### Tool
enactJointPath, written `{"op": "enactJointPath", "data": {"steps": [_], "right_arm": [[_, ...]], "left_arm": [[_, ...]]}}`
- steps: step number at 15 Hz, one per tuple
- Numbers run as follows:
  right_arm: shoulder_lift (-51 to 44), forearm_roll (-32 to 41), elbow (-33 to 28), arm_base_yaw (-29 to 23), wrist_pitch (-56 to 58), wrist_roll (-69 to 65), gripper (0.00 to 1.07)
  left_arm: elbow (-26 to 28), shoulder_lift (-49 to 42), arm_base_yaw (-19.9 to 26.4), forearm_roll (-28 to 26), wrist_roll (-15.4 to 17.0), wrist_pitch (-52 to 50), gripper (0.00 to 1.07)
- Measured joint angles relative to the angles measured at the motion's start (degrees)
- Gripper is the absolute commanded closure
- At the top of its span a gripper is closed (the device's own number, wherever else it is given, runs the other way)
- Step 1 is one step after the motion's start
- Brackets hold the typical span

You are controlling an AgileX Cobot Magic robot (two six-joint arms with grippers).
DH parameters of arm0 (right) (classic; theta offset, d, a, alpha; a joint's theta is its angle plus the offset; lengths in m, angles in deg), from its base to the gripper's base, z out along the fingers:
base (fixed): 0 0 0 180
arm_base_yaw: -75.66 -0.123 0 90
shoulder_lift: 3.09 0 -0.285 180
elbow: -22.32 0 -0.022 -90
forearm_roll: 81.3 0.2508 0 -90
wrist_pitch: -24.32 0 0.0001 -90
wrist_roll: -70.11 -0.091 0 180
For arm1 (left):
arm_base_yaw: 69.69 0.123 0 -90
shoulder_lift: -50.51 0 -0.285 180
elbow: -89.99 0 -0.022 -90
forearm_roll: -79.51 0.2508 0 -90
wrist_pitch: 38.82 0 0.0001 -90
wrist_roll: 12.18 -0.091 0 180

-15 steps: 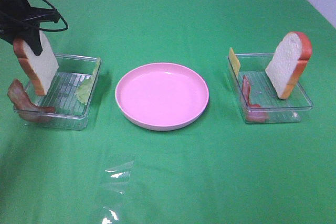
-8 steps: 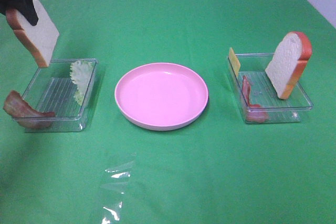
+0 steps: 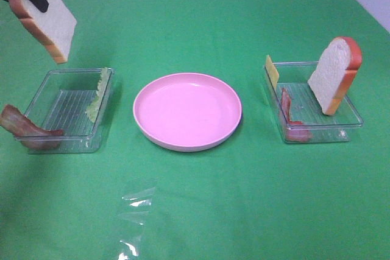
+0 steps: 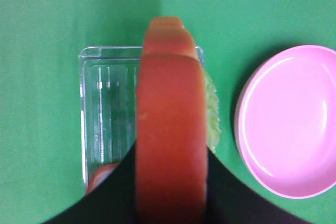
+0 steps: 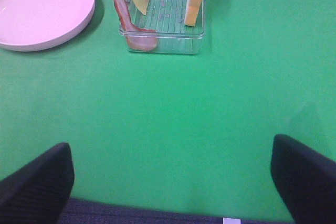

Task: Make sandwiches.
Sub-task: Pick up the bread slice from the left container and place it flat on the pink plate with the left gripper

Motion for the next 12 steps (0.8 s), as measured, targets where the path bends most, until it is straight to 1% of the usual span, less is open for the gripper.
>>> {"op": "enactJointPath", "data": {"steps": [1, 3, 4, 5, 6, 7, 9, 10, 11, 12], "right_arm": [[0.0, 0.0, 0.0, 0.0, 0.0, 0.0, 0.09], [0.0, 0.0, 0.0, 0.0, 0.0, 0.0, 0.09], [0.0, 0.0, 0.0, 0.0, 0.0, 0.0, 0.09], [0.0, 0.0, 0.0, 0.0, 0.0, 0.0, 0.09], [0.0, 0.0, 0.0, 0.0, 0.0, 0.0, 0.09], [0.0, 0.0, 0.0, 0.0, 0.0, 0.0, 0.09], [0.0, 0.0, 0.0, 0.0, 0.0, 0.0, 0.09], [0.0, 0.0, 0.0, 0.0, 0.0, 0.0, 0.09], [0.0, 0.0, 0.0, 0.0, 0.0, 0.0, 0.09], [0.0, 0.0, 0.0, 0.0, 0.0, 0.0, 0.09]], "left_arm": [[0.0, -0.2, 0.0, -1.5, 0.0, 0.0, 1.07], [0.0, -0.3, 0.0, -7.6, -0.1, 0.0, 1.07], [0.0, -0.3, 0.0, -14.7, -2.8, 0.0, 1.07], [0.0, -0.3, -0.2, -15.9, -4.1, 0.0, 1.07], [-0.5, -0.3, -0.5, -18.0, -6.4, -0.1, 1.07], [-1.4, -0.5, -1.4, -19.6, -8.0, -0.1, 1.07], [-3.0, -0.5, -3.7, -20.6, -8.8, -0.1, 1.07], [-4.3, -0.5, -5.5, -20.8, -8.8, -0.1, 1.07], [-5.4, 0.8, -8.8, -20.9, -8.7, -0.1, 1.07], [-5.8, 1.8, -10.6, -21.0, -8.7, -0.2, 1.07]]}}
